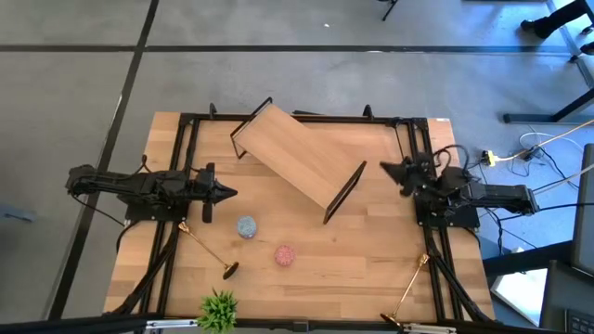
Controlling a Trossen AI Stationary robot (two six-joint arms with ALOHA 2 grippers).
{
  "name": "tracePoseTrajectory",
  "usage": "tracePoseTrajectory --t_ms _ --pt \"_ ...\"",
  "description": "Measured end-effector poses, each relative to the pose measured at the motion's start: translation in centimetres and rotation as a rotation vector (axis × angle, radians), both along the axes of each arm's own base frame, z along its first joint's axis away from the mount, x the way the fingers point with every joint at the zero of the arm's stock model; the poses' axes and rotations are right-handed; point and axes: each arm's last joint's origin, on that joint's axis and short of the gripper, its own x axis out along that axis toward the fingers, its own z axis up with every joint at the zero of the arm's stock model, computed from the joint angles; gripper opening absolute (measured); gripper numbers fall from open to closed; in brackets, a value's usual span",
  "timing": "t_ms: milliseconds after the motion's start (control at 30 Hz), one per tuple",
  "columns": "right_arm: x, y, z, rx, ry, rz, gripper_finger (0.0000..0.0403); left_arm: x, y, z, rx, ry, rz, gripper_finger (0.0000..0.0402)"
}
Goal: Pick & Place candle stick holders
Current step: Adjust the shelf on the table
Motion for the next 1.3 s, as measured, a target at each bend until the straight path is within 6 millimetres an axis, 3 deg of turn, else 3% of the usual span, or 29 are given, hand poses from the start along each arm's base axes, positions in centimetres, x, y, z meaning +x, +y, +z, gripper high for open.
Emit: tracePoseTrajectory --t_ms 133,300,600,800,1100,1300 --pt "-0.4 -0.5 0.9 0.035 -0.099 -0.184 0.0000 0.1 0.4 0.8 -0.006 -0.098 0.130 0.0001" --pt "-1.1 -1.0 1.6 0.095 -0.195 -0.403 0.0000 0.1 0.5 1.9 -0.175 -0.242 0.193 0.0001" --pt "-1.4 -1.1 1.9 0.126 -0.234 -0.489 0.0000 -0.2 1.0 3.9 -0.596 -0.567 0.353 0.0001" --pt "-1.2 -0.8 2.4 0.195 -0.360 -0.273 0.0000 -0.6 1.4 4.6 -0.726 -0.716 0.446 0.0001" --pt "-0.2 0.1 4.6 0.124 -0.546 0.094 0.0000 -0.6 1.3 4.6 -0.731 -0.710 0.432 0.0001" --pt "2.3 0.7 7.5 0.069 -0.455 0.267 0.0000 -0.6 1.3 4.8 -0.737 -0.718 0.409 0.0001"
